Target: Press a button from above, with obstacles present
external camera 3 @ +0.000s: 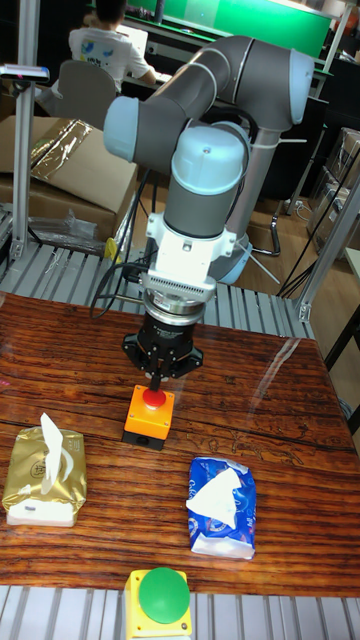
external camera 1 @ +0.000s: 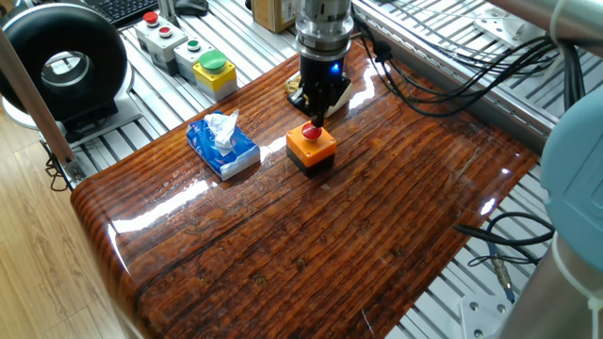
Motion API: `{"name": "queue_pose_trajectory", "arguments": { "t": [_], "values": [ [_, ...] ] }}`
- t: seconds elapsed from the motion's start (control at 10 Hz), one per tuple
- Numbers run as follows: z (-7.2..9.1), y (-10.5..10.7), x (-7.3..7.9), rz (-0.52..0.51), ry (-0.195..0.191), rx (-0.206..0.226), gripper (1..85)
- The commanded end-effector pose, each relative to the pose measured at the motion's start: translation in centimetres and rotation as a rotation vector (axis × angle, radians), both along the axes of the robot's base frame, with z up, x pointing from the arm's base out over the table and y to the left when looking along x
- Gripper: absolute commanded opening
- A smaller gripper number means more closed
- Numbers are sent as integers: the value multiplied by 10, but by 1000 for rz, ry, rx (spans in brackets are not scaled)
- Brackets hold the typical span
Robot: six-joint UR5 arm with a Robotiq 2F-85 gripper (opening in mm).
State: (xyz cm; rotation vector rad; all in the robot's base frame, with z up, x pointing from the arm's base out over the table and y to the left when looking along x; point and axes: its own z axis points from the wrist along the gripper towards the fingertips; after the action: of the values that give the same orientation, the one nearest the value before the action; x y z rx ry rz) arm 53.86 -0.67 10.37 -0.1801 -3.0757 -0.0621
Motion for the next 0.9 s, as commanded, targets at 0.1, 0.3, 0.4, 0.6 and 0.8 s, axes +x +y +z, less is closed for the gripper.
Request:
{"name": "queue_pose_trajectory", "arguments": {
  "t": [0.1, 0.3, 0.4, 0.6, 0.8],
  "values": [
    [6, 4, -1, -7, 2, 6, 13],
    [8, 8, 2, -10, 7, 6, 13],
    [12, 12, 3, -11, 11, -1, 13],
    [19, 15, 2, -19, 19, -15, 13],
    [20, 15, 5, -70, 4, -12, 13]
  ]
}}
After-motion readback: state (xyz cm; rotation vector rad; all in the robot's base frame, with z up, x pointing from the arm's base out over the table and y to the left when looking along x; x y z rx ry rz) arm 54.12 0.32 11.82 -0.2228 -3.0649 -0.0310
